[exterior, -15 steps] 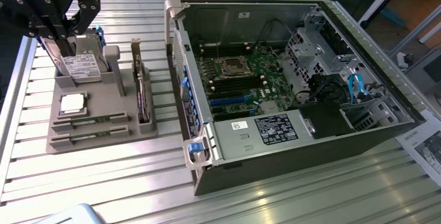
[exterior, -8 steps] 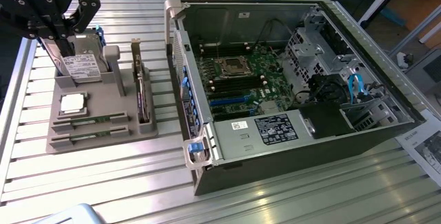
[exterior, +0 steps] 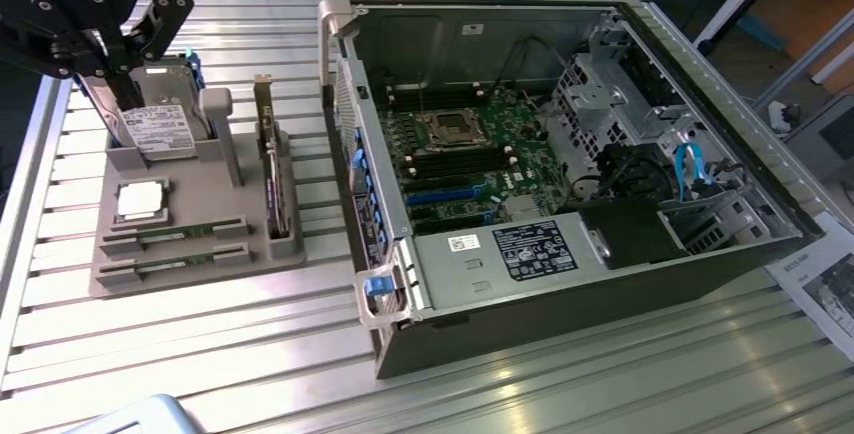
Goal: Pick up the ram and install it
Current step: 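Pick up the ram and move it above insertion slot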
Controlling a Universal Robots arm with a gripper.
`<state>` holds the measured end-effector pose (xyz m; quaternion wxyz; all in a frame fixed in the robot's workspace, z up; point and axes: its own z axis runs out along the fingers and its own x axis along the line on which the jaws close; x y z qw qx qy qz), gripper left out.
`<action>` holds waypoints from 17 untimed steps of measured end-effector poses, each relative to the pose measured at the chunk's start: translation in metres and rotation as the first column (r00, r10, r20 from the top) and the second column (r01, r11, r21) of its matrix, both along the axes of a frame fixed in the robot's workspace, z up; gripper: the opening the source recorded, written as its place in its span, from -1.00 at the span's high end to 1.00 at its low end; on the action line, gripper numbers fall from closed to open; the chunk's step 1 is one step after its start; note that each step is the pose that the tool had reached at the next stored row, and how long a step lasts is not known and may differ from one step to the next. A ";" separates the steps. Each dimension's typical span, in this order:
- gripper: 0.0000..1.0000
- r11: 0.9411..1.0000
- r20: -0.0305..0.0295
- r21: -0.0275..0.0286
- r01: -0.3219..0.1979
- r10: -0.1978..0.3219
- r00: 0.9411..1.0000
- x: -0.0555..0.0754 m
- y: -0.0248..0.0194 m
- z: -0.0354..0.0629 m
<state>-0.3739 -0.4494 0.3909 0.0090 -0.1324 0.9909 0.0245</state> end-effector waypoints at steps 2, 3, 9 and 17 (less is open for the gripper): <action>0.80 1.000 0.000 0.000 -0.024 0.024 1.000 0.000 0.0000 0.0000; 0.80 0.999 0.000 0.000 -0.040 0.040 0.999 0.000 0.0000 0.0000; 0.80 0.993 0.000 0.000 -0.121 0.121 0.993 0.000 0.0000 0.0000; 0.80 0.973 0.000 0.000 -0.229 0.229 0.973 0.000 0.0000 0.0000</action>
